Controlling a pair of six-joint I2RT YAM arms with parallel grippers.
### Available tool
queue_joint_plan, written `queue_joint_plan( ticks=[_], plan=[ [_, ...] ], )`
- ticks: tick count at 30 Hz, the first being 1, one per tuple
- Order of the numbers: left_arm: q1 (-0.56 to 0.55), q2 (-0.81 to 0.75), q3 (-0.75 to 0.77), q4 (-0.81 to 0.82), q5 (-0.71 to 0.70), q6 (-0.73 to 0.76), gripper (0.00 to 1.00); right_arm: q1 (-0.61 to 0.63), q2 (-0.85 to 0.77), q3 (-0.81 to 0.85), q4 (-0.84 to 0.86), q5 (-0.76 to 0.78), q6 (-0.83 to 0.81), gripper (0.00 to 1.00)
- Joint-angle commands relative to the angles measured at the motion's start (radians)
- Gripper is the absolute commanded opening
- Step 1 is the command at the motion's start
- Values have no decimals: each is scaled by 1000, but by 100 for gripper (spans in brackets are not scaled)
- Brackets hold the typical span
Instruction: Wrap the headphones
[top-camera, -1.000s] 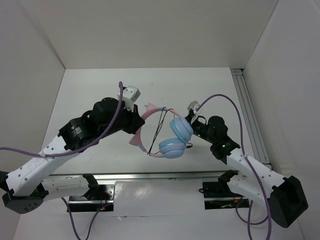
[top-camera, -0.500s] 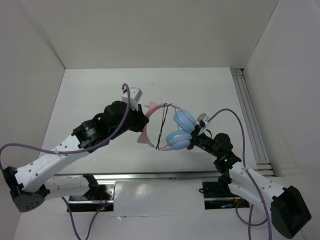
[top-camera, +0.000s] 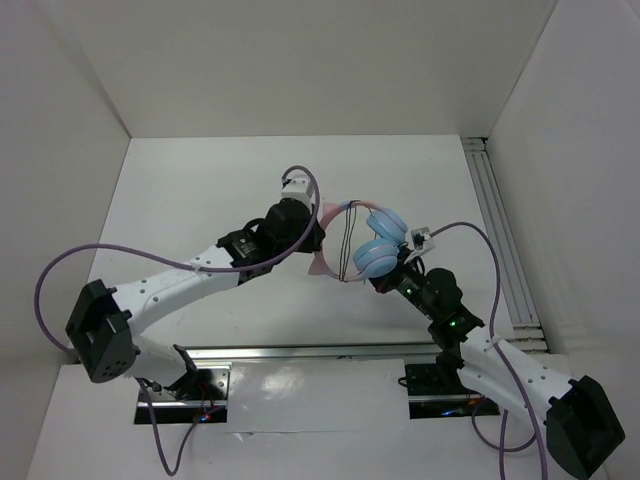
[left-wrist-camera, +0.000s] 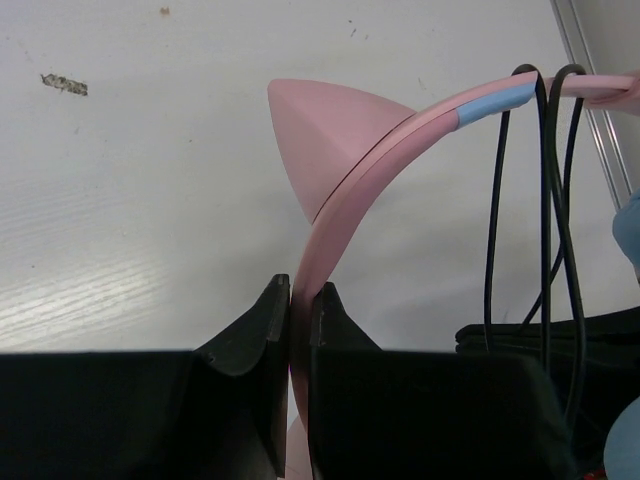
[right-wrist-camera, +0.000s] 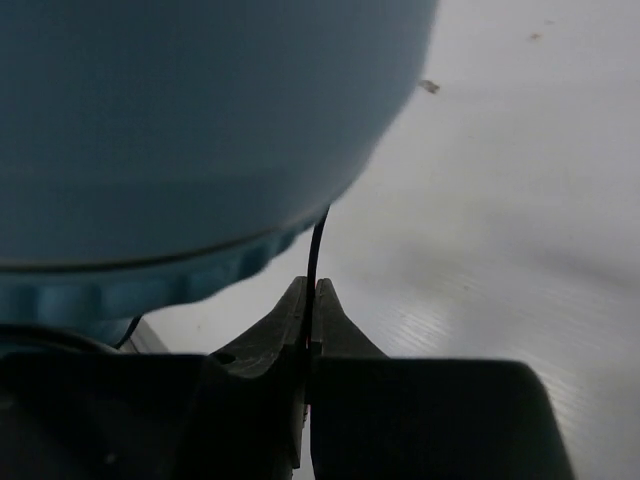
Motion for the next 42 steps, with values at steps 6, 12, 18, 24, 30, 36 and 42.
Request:
queue_joint_plan(
  ticks=[6, 12, 18, 24, 30, 36, 42],
  plan=[
    [37, 129, 65, 240, -77, -164, 0, 11, 53, 6, -106, 338, 193, 1],
    [130, 201, 7, 297, 47, -304, 0, -65, 207, 25, 23, 232, 218, 0],
    [153, 312, 45, 350, 131, -385, 0, -163, 385, -63, 423, -3, 164, 0],
    [135, 430, 177, 277, 62, -399, 0, -185, 537, -32, 534, -116, 127, 1],
    [115, 566, 325, 181, -54, -408, 0, -185, 606, 6, 462, -116, 97, 2],
    [97, 730, 499, 52, -102, -361, 0, -203, 606, -3, 390, -16, 97, 10],
    [97, 798, 557, 9, -137, -327, 0, -203, 621, 11, 249, 150, 146, 7]
  ],
)
